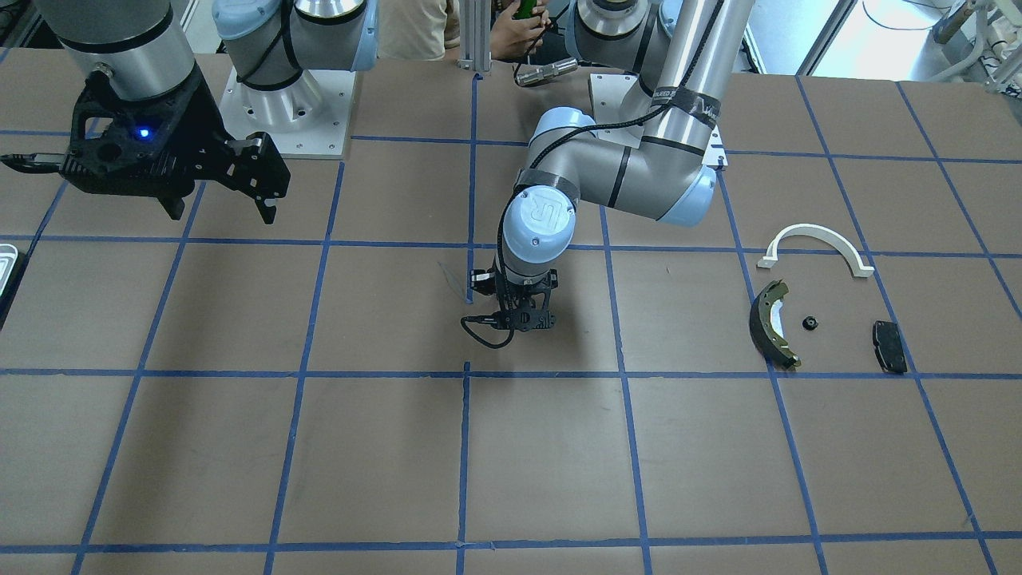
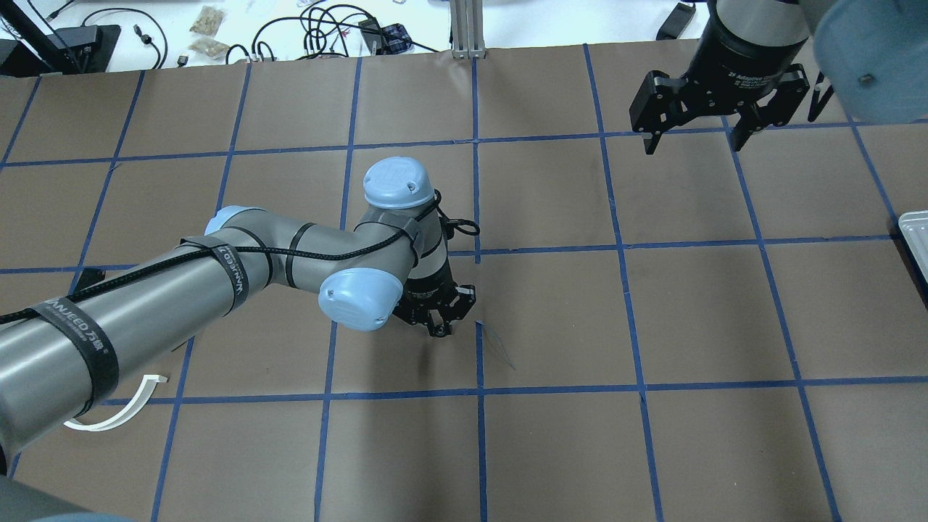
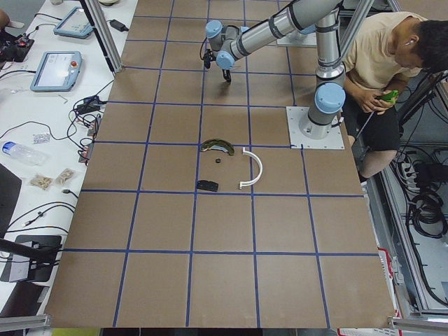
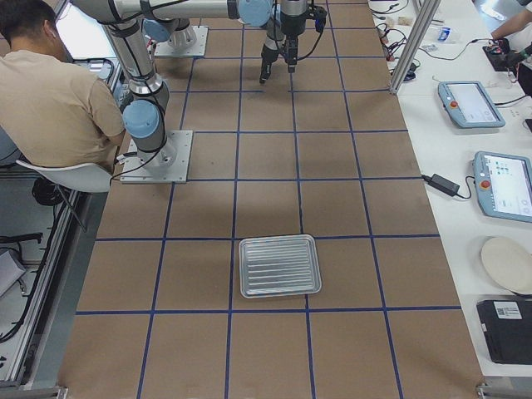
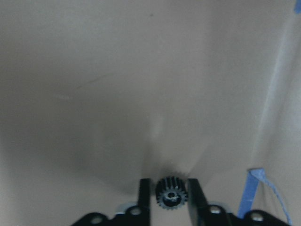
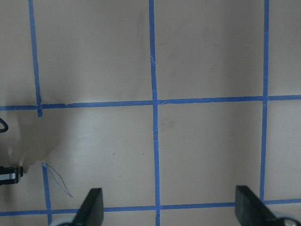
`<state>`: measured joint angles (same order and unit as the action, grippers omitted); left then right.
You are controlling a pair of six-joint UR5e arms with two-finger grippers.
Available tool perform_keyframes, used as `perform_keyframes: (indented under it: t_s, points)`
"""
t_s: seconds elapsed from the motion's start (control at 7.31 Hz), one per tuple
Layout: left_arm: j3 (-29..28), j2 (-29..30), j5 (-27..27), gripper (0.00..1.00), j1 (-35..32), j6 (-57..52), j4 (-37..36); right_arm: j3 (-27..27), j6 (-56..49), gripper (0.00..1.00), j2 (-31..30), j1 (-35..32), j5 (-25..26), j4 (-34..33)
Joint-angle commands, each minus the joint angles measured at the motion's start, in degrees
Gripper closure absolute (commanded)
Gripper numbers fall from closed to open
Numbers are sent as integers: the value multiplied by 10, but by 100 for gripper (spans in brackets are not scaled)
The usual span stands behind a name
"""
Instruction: Place bearing gear from tray to pile
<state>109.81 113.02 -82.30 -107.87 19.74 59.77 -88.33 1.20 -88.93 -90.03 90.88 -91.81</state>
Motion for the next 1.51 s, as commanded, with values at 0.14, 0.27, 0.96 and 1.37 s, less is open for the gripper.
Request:
perform_keyframes:
  t_s: [0.14,0.27,0.96,1.37]
  points:
    - [-45,-16,-2,100,23,-23,12,0,-23,0,1,0,-19,0]
    - [-88,-9,-4,100,61,-47,37,0,-27,0,0,-1,-19,-1]
    - [-202,-20,-109,100,322,-349,218,0,-23,0,2,-1,-18,-2]
    - [-188,-23,-166,100,450,-488,215,0,-18,0,2,-1,-18,-2]
